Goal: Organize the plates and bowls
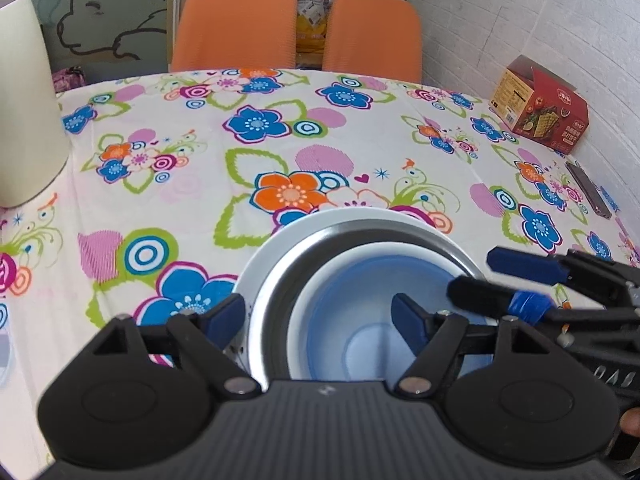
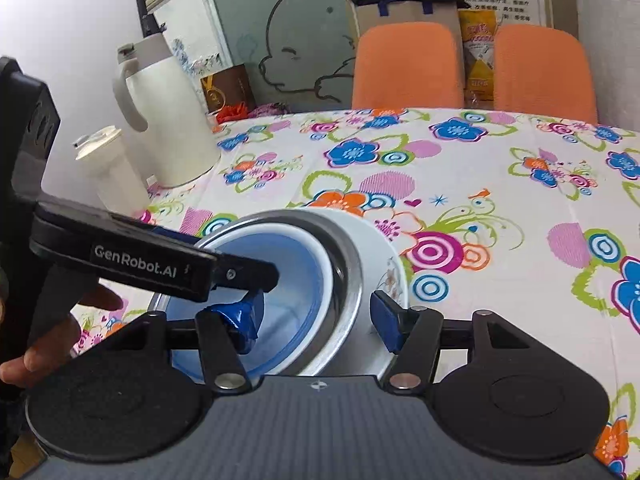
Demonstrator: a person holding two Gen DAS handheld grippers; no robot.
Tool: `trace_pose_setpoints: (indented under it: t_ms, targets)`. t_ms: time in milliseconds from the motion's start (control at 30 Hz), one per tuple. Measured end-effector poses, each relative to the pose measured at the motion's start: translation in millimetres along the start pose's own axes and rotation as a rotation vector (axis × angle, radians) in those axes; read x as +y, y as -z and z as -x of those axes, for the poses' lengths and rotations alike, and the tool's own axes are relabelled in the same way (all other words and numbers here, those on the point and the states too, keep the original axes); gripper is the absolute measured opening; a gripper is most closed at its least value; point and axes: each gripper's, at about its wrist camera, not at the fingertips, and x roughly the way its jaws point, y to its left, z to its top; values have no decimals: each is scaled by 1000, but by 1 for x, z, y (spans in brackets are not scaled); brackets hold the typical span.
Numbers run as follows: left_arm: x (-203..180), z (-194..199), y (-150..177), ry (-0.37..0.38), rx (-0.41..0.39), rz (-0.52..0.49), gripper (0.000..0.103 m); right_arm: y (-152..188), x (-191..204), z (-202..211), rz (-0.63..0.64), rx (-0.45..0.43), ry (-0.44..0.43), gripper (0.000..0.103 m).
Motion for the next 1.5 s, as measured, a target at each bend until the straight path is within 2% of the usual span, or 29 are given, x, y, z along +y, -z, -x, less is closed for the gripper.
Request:
trace_pose_setpoints:
  t_ms: [167,300,367,433,533,667,800,967,1100,1333,1500]
  targets:
    - [-8,14,8,-49,-74,10,74,-8,-19,19,-80,-92,23,46]
    - [-26,35,15,-52,-220,89,74,-6,-34,30,-141,-146,19,46]
    - [-40,44,20,-62,-298,141,75,-7,-41,36,-159,-212,15,47]
    - [-56,52,29,-98,-331,160,75,-6,-45,41,-192,-288,63,47]
    - [-79,61,47,-124,-344,129,75,-1,-50,51,-211,-281,85,48]
    - [-97,68,75,-133,-346,127,76,28,-55,81,-231,-320,126,49]
    - [-115,71,106,-139,-342,94,76,55,-60,94,-255,-288,177,50]
    - [-130,74,134,-160,-330,67,76,81,-53,102,-212,-246,192,50]
    - [-141,85,149,-183,-341,51,76,97,-49,117,-201,-258,191,50]
    - [-172,119,173,-215,-427,-19,76,114,-42,152,-189,-323,191,51]
    - [-185,140,189,-209,-484,-58,77,122,-31,172,-151,-361,188,52]
